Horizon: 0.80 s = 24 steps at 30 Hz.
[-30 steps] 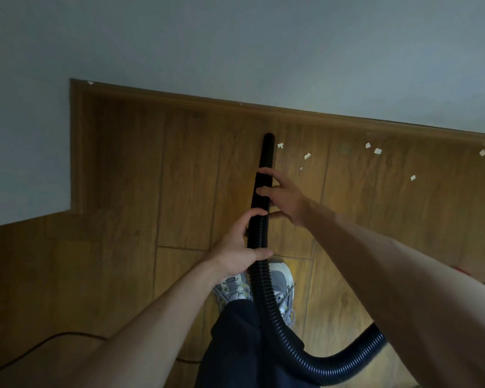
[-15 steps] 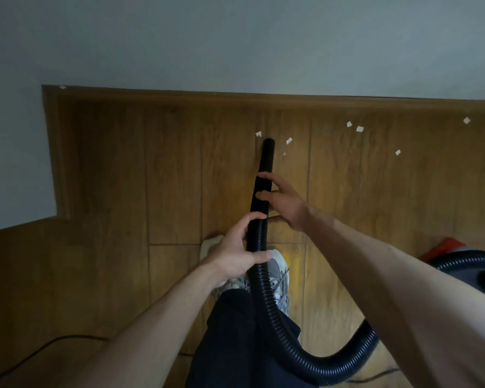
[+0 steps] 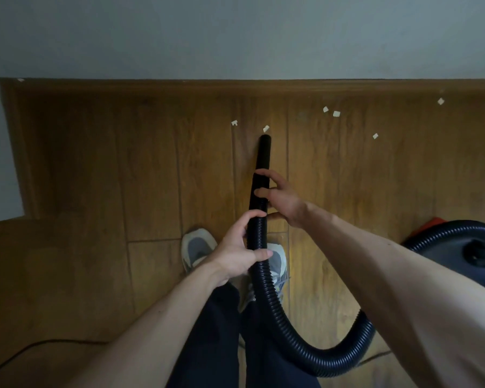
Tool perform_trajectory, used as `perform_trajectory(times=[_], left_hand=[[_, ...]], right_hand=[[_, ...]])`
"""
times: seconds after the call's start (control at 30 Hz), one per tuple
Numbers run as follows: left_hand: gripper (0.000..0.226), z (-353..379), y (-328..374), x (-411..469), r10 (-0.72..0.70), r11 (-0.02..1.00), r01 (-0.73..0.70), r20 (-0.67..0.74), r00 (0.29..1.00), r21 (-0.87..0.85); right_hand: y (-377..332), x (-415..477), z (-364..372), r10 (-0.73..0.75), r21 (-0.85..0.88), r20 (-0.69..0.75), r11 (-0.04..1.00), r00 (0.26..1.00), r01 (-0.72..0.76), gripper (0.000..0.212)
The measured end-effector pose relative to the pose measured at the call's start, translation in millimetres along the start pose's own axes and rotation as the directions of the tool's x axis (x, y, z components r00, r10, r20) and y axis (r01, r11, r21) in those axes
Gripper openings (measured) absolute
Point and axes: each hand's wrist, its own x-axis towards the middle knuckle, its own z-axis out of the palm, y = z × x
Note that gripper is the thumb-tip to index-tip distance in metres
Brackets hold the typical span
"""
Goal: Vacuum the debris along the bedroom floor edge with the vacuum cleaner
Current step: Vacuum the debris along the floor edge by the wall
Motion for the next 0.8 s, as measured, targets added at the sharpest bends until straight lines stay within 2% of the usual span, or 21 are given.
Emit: perform_trajectory(times=[0.3,0.67,0.8], left_hand=[[0.065,-13.2,14.5,6.0,0.020,0.999,-0.017,-0.041,0.999,0.052],[0.064,-50.2,9.6,-20.2,-0.012,0.993,0.000,-0.095,0.995,-0.118],[0.063,-61.1,15.1,-22.2,-0.008,0.993,-0.001,-0.080,0.997,-0.115]], right_hand=[[-19.1,12.5,5.1,-0.035,-0.041,0.028,0.999,0.999,0.036,0.050],[-34.7,20.0,60.3,-0.027,-0.086,0.116,0.996,0.993,0.037,0.051],[-40.2,23.5,70.7,-0.032,-0.091,0.111,0.995,0.993,0.042,0.049]])
